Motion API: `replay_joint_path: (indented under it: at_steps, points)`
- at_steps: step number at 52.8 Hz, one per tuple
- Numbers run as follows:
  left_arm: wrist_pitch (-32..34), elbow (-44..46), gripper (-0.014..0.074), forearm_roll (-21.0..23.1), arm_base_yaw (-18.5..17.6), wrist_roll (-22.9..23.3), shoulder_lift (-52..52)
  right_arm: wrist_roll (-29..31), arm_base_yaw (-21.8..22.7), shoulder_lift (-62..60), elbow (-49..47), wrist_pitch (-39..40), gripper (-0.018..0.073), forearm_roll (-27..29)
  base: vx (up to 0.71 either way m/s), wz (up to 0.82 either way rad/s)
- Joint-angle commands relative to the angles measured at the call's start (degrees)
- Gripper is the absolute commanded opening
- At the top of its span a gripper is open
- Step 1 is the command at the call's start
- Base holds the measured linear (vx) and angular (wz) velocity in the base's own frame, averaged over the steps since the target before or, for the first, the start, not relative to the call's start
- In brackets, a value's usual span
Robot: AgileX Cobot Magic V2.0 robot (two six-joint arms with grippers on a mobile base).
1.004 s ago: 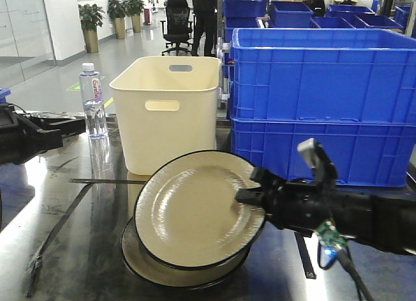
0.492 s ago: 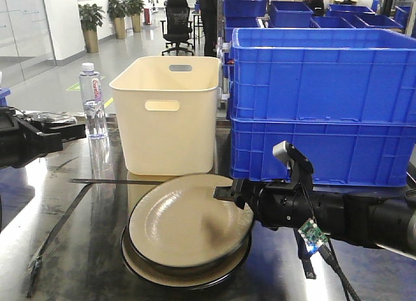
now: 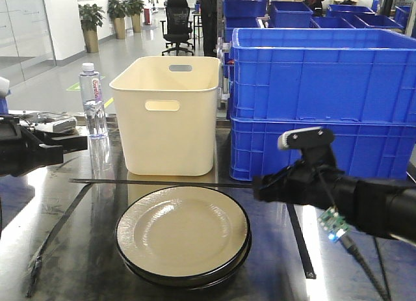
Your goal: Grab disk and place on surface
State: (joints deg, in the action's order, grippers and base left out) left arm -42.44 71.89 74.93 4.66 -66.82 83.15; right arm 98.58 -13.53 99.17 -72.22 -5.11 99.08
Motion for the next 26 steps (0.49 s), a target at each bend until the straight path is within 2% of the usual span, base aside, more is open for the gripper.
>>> replay_joint_path:
  at_steps: [1, 2, 4, 7, 9, 11, 13, 16, 17, 18, 20, 22, 26]
  points:
    - [-0.4, 1.8, -0.0003, -3.8, 0.1, 4.7, -2.3, 0.6, 0.1, -7.4, -1.0, 5.7, 0.0379, 1.8, 0.00, 0.00]
    - [-0.4, 1.8, -0.0003, -4.6, 0.1, 5.5, -2.3, 0.6, 0.1, -8.2, -0.6, 7.1, 0.0349, 1.8, 0.00, 0.00]
    - [-0.1, 1.8, -0.0002, -11.3, 0.1, 9.2, -2.3, 0.6, 0.1, -10.7, 0.7, 9.4, 0.0251, 1.8, 0.00, 0.00]
    - [0.3, 1.8, -0.0002, -20.7, 0.1, 16.7, -2.3, 0.6, 0.1, -14.4, 2.7, 11.2, 0.0106, 1.8, 0.00, 0.00]
    - [0.4, 1.8, -0.0002, -27.7, 0.1, 23.6, -2.3, 0.7, 0.1, -17.4, 4.7, 12.1, -0.0001, 1.8, 0.00, 0.00]
    - [0.5, 1.8, -0.0002, -35.2, 0.1, 29.9, -2.3, 0.7, 0.1, -20.0, 6.5, 12.2, -0.0016, 1.8, 0.00, 0.00]
    - [0.4, 1.7, -0.0002, -44.6, 0.1, 37.8, -2.3, 0.7, 0.1, -22.5, 8.8, 12.0, -0.0015, 1.7, 0.00, 0.00]
    - [0.1, 1.5, -0.0002, -58.4, 0.1, 46.5, -2.3, 0.8, 0.1, -26.4, 11.8, 11.5, -0.0015, 1.6, 0.00, 0.00]
    - [0.1, 1.5, -0.0002, -59.8, 0.1, 49.8, -2.3, 0.8, 0.1, -27.9, 12.9, 11.4, -0.0015, 1.6, 0.00, 0.00]
    - [0.4, 1.1, -0.0002, -65.0, 0.1, 52.7, -2.5, 0.8, 0.1, -29.3, 14.0, 11.4, -0.0013, 1.6, 0.00, 0.00]
    - [1.6, 0.1, -0.0002, -70.3, 0.1, 56.3, -3.0, 0.8, 0.1, -31.6, 15.9, 11.4, -0.0013, 1.6, 0.00, 0.00]
    - [3.6, -1.5, -0.0002, -73.7, 0.1, 58.6, -4.1, 0.8, 0.1, -34.0, 17.7, 11.4, -0.0012, 1.6, 0.00, 0.00]
    - [9.9, -6.3, -0.0002, -74.9, -0.1, 58.8, -7.8, 0.8, 0.1, -38.3, 21.6, 11.5, -0.0012, 1.6, 0.00, 0.00]
